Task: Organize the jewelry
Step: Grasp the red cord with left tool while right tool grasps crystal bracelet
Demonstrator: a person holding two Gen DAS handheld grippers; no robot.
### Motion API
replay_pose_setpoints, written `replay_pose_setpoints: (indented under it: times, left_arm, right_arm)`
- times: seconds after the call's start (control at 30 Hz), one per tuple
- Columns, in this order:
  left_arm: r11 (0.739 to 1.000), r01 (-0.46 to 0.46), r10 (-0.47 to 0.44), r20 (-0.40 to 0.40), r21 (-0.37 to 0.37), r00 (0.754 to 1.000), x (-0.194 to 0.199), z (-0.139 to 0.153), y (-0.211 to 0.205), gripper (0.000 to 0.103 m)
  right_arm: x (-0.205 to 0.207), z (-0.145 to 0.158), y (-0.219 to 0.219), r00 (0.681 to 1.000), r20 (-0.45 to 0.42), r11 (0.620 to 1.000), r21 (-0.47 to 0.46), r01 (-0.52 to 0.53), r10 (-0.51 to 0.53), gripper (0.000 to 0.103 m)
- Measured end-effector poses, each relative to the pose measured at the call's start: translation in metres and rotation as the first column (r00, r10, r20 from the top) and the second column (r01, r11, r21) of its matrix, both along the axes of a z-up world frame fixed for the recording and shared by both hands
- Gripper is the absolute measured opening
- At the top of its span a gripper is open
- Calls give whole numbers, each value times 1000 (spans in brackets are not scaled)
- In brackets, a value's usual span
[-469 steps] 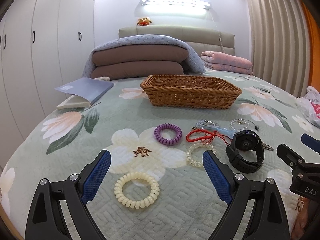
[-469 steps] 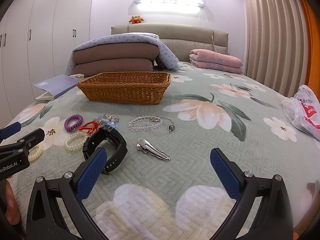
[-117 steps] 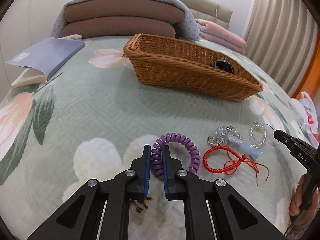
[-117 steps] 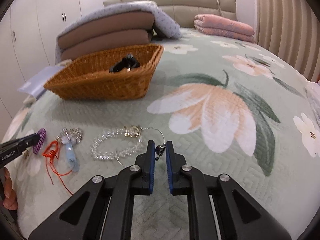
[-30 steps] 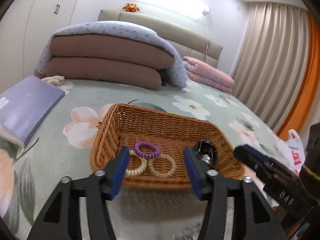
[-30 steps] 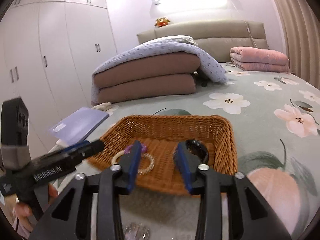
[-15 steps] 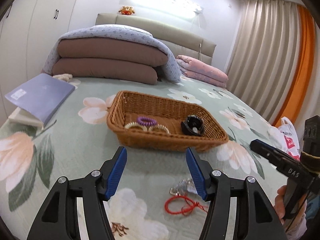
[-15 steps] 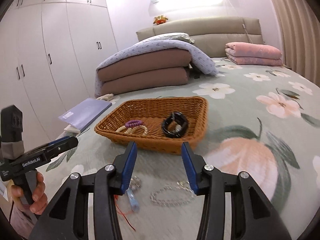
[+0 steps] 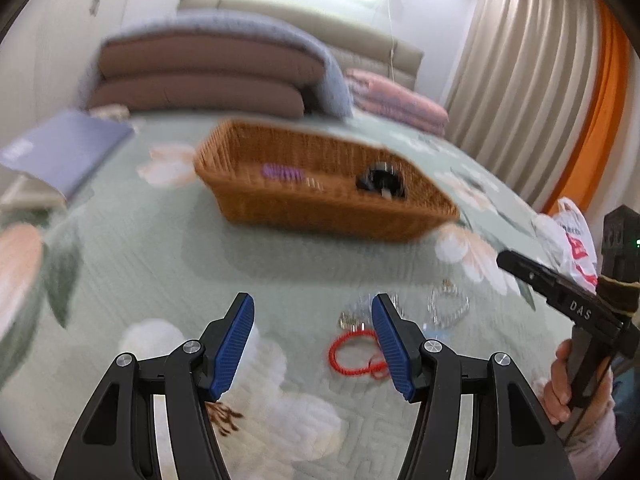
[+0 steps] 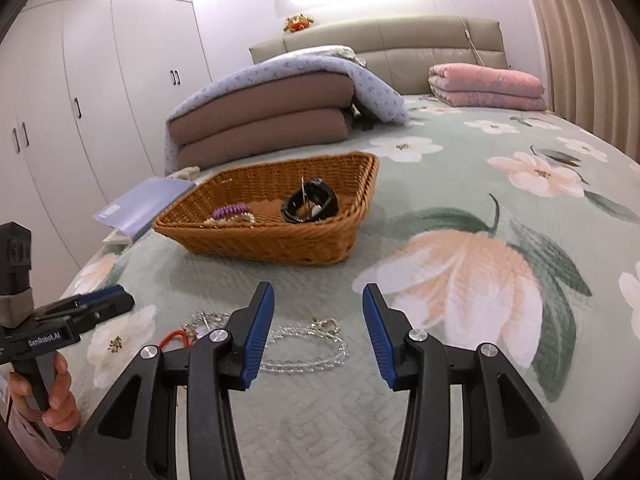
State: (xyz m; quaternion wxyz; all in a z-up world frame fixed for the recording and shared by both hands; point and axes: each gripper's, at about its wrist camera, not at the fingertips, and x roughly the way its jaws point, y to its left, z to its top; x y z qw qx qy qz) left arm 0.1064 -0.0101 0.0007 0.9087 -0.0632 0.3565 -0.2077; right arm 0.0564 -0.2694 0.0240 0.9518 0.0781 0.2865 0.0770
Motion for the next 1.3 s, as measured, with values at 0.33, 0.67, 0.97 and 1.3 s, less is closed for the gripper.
replay_pose_setpoints:
  times: [0.33, 0.67, 0.97, 1.3]
  left_arm:
    - [992, 103, -94, -118, 75, 989, 9, -29, -25, 56]
    - [984, 148, -134, -138, 102, 981, 9, -35, -33, 47]
    - [966, 220, -205, -123, 132, 971, -1, -35, -48, 20]
    - [974, 200, -186, -123, 110, 975, 1, -35, -42, 4]
  right_arm:
    - [22, -22, 1, 991, -133, 1000, -5, -19, 18, 49]
    - [38, -40, 6, 970, -241, 999, -33, -26, 17, 49]
    - [43, -48, 29, 961, -278, 985, -166, -53, 5, 49]
    - [38, -45, 32, 965, -261, 985, -153, -75, 33, 10]
